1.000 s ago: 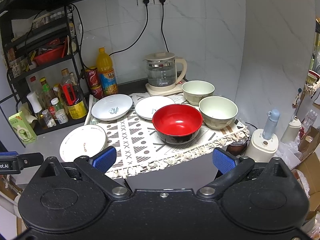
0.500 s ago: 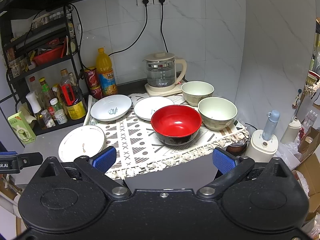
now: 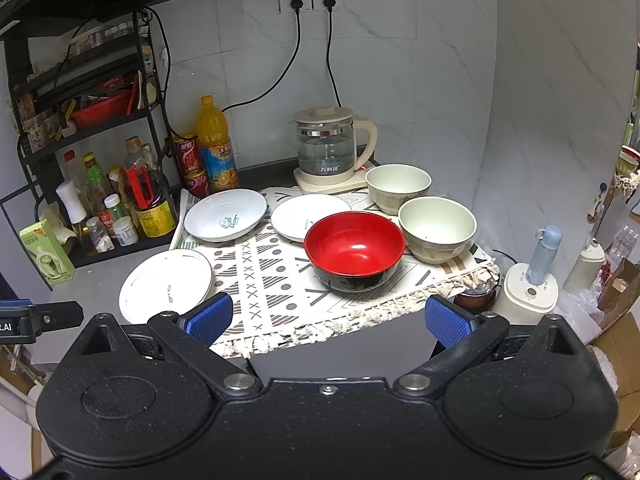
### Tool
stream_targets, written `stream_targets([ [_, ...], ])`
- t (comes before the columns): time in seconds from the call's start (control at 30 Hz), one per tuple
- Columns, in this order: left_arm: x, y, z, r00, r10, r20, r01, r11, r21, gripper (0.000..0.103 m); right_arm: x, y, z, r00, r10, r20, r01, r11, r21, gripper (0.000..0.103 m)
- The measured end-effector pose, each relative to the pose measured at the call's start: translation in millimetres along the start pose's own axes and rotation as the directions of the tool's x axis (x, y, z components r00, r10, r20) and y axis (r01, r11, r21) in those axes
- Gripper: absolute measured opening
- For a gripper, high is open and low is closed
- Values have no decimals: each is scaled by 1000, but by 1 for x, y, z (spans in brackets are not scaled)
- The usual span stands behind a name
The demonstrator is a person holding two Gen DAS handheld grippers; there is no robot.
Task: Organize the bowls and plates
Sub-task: 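Move both grippers forward toward the large cream bowl beside the red bowl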
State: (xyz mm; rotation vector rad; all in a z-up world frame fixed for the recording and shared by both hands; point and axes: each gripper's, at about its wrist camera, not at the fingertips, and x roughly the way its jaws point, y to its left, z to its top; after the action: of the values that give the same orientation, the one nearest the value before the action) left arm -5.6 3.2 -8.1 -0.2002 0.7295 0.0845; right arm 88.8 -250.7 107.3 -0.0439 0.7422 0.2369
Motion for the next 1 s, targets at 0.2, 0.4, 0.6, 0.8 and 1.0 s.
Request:
stream_targets([
  [0.2, -3, -3, 2, 1000, 9, -7, -9, 1000, 0, 103, 0, -2, 0, 1000, 16, -2, -16, 1000, 1, 103],
  [0.4, -1, -11, 7, 1000, 19, -24, -19, 1000, -15, 103, 5, -9, 3, 1000, 14, -15, -14, 1000, 5, 103],
  [0.6, 5, -14, 19, 999, 24, -41, -26, 999, -37, 103, 13, -16, 8, 999, 19, -27, -19, 1000, 20, 103],
  [0.8, 30, -16, 32, 998, 30, -60, -32, 999, -27, 103, 32, -19, 15, 999, 21, -30, -20, 999, 25, 103],
  [1.0, 67, -17, 48, 997, 7, -81, -9, 999, -33, 103, 57, -28, 28, 999, 2, -33, -1, 999, 43, 103],
])
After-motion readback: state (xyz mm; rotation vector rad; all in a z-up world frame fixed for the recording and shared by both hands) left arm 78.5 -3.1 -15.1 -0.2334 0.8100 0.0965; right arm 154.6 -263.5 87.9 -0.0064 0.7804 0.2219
